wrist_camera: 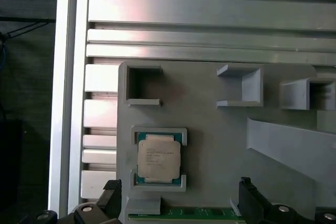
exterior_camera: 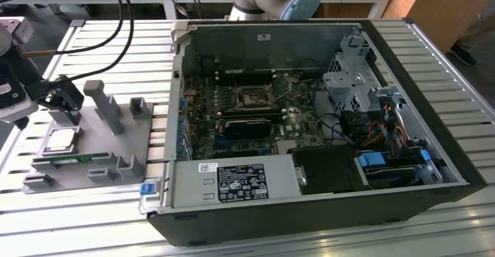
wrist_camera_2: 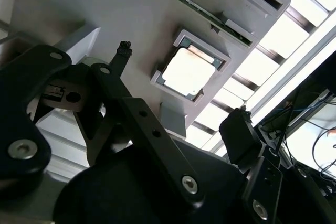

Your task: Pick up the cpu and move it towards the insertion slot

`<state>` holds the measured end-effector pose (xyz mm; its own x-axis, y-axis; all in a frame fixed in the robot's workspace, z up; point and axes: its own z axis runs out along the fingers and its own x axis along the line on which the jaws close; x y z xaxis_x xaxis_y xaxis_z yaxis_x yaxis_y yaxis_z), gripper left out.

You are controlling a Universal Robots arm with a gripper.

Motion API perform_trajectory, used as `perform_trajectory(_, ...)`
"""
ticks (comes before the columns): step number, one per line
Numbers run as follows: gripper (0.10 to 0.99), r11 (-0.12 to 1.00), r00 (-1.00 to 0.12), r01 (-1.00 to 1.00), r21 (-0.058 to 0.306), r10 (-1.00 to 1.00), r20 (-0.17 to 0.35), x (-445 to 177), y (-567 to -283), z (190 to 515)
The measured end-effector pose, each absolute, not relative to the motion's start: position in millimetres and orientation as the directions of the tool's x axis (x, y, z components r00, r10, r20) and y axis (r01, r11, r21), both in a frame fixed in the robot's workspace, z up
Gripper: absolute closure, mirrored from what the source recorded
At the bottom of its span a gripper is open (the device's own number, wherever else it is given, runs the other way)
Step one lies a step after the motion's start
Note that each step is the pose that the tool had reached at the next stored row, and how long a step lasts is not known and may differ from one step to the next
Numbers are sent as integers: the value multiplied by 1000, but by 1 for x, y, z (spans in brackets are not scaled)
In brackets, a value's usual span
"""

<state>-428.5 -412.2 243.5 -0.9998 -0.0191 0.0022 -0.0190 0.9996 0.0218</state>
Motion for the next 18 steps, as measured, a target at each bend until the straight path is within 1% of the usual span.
perform_trajectory(18, 133, 999, -1000, -30, 21, -30, 2, -438, -412, 232)
